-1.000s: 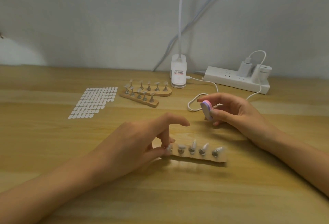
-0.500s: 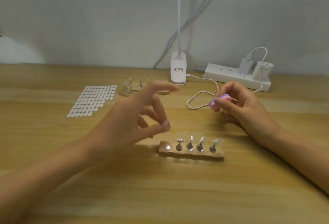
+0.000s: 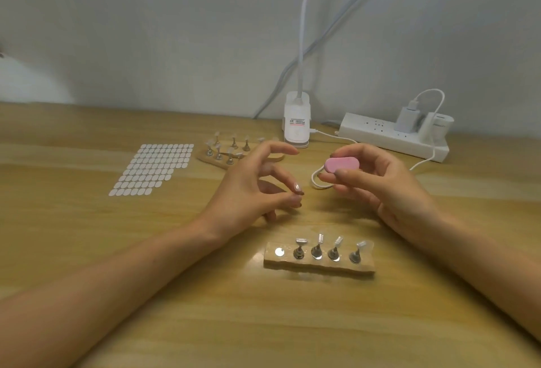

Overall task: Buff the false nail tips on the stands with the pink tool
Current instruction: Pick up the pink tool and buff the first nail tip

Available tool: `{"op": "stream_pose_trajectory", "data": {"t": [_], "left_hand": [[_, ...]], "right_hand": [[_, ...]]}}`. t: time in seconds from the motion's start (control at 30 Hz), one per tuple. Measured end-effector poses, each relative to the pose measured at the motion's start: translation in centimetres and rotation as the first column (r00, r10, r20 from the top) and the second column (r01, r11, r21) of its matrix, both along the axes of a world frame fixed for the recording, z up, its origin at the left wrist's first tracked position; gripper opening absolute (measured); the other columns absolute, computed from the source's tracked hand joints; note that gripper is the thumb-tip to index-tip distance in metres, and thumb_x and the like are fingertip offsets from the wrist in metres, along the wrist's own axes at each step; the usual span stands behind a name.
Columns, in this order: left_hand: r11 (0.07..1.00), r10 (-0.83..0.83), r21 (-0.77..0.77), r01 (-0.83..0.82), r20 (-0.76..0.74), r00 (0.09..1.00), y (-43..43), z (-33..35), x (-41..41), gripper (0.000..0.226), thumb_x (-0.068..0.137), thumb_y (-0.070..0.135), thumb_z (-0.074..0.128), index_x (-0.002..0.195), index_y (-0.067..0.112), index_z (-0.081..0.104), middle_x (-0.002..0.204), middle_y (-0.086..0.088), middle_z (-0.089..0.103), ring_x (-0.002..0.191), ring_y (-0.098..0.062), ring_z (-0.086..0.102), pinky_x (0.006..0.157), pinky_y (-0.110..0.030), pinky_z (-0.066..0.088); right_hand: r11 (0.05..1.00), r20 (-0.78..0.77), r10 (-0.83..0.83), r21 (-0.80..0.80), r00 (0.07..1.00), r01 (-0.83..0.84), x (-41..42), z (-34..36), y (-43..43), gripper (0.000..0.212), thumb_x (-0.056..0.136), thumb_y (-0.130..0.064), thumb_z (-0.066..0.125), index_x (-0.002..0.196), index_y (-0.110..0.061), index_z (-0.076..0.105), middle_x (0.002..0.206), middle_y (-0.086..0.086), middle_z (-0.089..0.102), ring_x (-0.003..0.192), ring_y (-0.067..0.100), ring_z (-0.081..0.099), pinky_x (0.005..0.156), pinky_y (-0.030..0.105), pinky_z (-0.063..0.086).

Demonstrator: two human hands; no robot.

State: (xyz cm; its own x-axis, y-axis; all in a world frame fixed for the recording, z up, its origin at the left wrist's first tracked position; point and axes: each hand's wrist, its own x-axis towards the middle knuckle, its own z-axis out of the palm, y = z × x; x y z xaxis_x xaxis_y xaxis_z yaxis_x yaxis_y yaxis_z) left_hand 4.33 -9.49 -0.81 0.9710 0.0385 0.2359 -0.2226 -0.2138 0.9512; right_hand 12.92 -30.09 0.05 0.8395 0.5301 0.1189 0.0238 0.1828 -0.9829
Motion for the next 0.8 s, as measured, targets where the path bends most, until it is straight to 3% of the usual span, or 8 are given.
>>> {"op": "stream_pose_trajectory", "data": {"t": [0.17,0.27,0.37,0.63,0.8], "left_hand": [[1.0,0.028,0.008,-0.029,0.031,0.999,-0.2,0.0,0.1,0.062,0.077,0.0,0.084,0.125,0.029,0.056,0.073,0.001,0.071,0.075,-0.02,0.076,0.05,-0.027,0.055],[1.0,0.011,-0.009,-0.01,0.046,0.999,-0.2,-0.2,0.2,0.065,0.077,-0.003,0.083,0.127,0.027,0.055,0.074,-0.004,0.07,0.07,-0.019,0.074,0.051,-0.027,0.055],[1.0,-0.014,0.011,0.013,0.058,0.998,-0.2,-0.2,0.3,0.068,0.077,-0.003,0.083,0.131,0.026,0.053,0.073,-0.001,0.071,0.073,-0.023,0.075,0.049,-0.025,0.053],[1.0,-0.002,0.028,-0.001,0.099,0.995,-0.2,-0.1,0.2,0.069,0.077,-0.002,0.084,0.132,0.026,0.053,0.073,-0.006,0.071,0.07,-0.021,0.073,0.046,-0.028,0.05],[0.998,0.005,0.061,-0.011,0.106,0.994,-0.2,-0.1,0.0,0.068,0.078,0.003,0.084,0.132,0.027,0.052,0.076,-0.004,0.076,0.074,-0.016,0.074,0.047,-0.025,0.049]], "right_hand": [[0.993,0.179,0.025,-0.118,0.983,-0.004,-0.9,-0.1,0.2,0.022,0.074,-0.033,0.081,0.091,-0.023,0.073,0.104,0.004,0.076,0.09,0.022,0.076,0.047,0.02,0.052],[0.983,0.363,0.034,-0.178,0.931,0.034,-1.4,0.0,0.7,0.021,0.075,-0.037,0.084,0.09,-0.025,0.076,0.1,-0.005,0.074,0.093,0.009,0.07,0.054,0.021,0.054],[0.974,0.481,0.069,-0.223,0.874,0.046,-1.7,0.2,0.8,0.02,0.076,-0.034,0.082,0.093,-0.025,0.078,0.097,-0.003,0.072,0.092,0.012,0.066,0.057,0.024,0.056],[0.955,0.595,0.049,-0.264,0.802,0.137,-1.8,0.0,0.7,0.026,0.076,-0.034,0.074,0.095,-0.018,0.077,0.098,-0.003,0.07,0.092,0.016,0.066,0.061,0.037,0.06],[0.955,0.612,0.019,-0.245,0.791,0.166,-1.7,-0.1,0.7,0.028,0.074,-0.041,0.074,0.094,-0.022,0.078,0.096,-0.006,0.071,0.088,0.016,0.064,0.058,0.035,0.057]]}}
